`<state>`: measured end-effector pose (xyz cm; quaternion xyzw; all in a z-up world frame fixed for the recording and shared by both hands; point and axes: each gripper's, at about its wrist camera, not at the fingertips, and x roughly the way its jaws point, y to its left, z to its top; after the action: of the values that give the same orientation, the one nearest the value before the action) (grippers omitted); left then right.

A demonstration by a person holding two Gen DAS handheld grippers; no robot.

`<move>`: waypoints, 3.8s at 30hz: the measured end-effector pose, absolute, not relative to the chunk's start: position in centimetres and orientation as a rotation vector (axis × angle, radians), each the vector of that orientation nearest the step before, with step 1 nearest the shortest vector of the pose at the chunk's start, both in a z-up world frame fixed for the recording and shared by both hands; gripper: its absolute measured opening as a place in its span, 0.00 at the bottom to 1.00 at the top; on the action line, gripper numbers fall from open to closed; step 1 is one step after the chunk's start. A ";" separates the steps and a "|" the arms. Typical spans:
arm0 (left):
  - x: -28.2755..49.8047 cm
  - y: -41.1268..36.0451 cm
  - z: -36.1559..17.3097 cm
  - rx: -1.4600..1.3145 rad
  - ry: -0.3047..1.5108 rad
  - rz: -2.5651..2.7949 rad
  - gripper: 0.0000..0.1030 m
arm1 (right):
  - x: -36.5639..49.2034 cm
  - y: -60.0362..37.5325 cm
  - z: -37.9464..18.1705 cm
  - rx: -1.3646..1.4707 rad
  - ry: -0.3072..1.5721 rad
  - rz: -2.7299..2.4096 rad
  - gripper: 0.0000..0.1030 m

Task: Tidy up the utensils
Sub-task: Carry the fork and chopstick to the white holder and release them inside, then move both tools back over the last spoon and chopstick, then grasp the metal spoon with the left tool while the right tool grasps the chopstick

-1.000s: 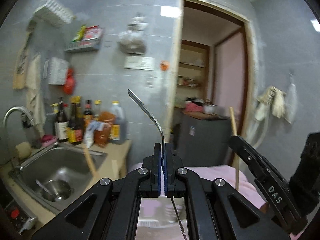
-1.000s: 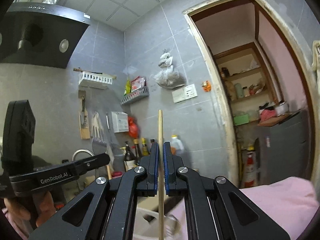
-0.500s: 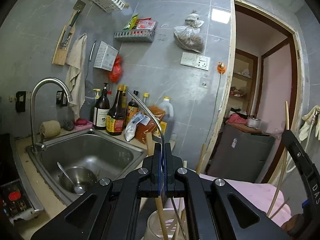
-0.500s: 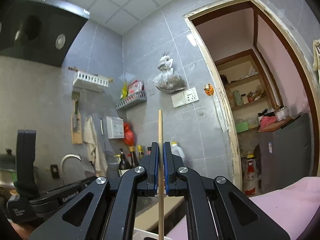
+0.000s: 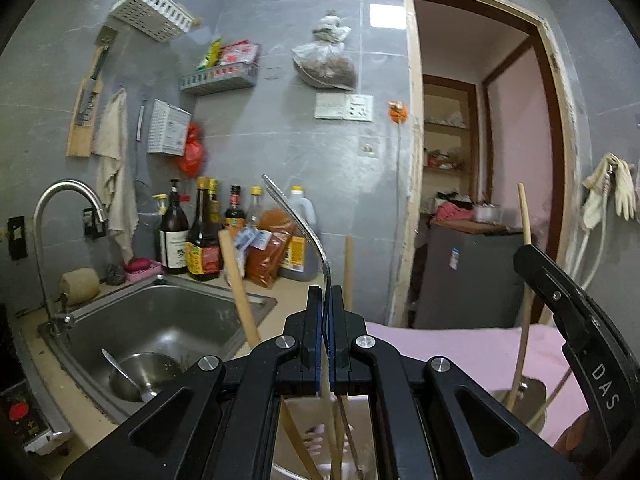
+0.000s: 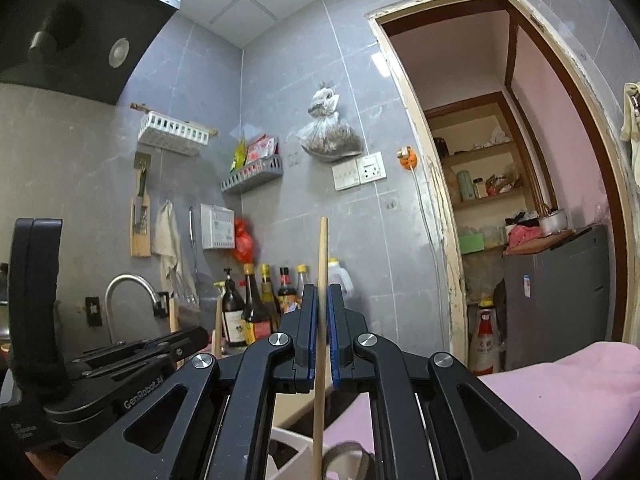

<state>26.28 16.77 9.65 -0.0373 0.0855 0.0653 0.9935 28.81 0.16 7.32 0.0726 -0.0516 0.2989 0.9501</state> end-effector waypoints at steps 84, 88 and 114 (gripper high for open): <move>28.8 -5.0 0.4 0.004 0.828 -0.565 0.74 | 27.6 -25.8 0.1 0.069 0.607 0.256 0.69; 30.6 -5.9 -0.8 0.014 0.909 -0.607 0.53 | 29.8 -25.6 -1.1 0.077 0.718 0.283 0.53; 33.3 -6.9 -2.0 -0.082 0.987 -0.707 0.03 | 35.4 -24.6 -3.1 0.172 0.960 0.362 0.12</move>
<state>33.35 -6.93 -1.97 -0.0383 0.4637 -0.3319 0.8206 35.44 -24.62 -3.11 0.0820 0.4588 0.1729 0.8677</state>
